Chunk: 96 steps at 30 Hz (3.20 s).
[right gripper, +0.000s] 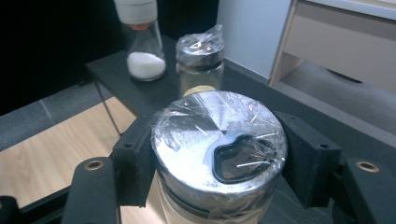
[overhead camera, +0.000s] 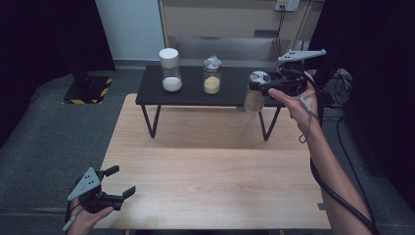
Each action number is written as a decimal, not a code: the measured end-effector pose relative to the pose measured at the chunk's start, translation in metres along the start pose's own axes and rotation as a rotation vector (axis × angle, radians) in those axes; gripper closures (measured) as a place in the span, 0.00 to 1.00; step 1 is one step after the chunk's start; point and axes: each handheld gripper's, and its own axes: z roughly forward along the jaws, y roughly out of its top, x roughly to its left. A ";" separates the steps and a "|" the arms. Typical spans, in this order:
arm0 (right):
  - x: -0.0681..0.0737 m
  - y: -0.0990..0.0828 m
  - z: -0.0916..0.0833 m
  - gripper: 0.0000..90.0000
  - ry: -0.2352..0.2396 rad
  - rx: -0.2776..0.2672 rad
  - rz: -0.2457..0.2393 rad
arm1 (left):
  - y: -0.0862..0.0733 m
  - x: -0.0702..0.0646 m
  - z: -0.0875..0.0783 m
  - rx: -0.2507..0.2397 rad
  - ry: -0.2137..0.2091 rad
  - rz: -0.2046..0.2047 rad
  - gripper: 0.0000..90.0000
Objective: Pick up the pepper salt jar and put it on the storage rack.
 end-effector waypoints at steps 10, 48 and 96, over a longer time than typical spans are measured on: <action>-0.001 0.012 0.012 0.39 -0.083 -0.001 0.033 | 0.000 0.000 0.000 0.001 -0.002 0.002 0.01; -0.016 0.020 0.059 0.39 -0.251 0.004 0.081 | 0.000 0.000 0.000 0.003 0.004 -0.005 0.01; -0.028 0.001 0.082 0.39 -0.252 0.032 0.116 | -0.001 0.000 0.000 0.007 0.003 -0.006 0.02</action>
